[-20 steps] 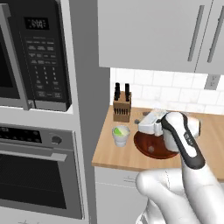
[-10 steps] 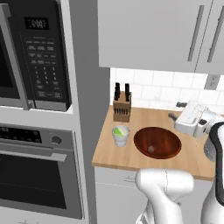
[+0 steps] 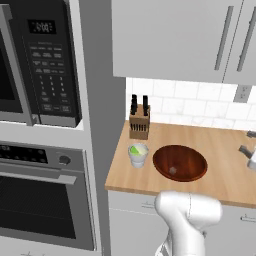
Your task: Grab a lemon wedge from the fridge and one ice cube from the ice bowl, and put them in the glass of lemonade.
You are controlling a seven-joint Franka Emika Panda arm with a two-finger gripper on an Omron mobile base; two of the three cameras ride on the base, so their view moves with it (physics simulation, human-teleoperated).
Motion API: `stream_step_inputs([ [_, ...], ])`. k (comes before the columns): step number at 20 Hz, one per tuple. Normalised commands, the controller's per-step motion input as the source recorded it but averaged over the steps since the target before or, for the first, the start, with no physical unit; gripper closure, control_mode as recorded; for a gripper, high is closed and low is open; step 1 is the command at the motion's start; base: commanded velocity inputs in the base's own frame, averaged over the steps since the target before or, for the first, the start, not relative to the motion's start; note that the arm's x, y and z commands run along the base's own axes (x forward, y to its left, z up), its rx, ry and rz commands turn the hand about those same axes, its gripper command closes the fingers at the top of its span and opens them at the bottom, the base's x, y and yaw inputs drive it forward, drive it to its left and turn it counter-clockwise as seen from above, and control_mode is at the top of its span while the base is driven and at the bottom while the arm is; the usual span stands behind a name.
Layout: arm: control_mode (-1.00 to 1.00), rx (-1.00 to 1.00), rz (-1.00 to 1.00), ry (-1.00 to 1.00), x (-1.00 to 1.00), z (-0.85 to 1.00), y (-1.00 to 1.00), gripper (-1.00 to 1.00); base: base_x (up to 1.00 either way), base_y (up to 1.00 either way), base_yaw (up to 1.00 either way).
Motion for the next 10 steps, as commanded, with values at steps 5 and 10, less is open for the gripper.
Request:
stream_step_inputs([
  [5, -1.0, 0.04, 0.0, -0.03, -0.85, -0.02, -1.0, -1.0, 0.0, 0.0, 0.0],
  [10, -1.0, 0.04, 0.0, -0.02, -0.81, 0.0, -1.0, -1.0, 0.0, 0.0, 0.0],
])
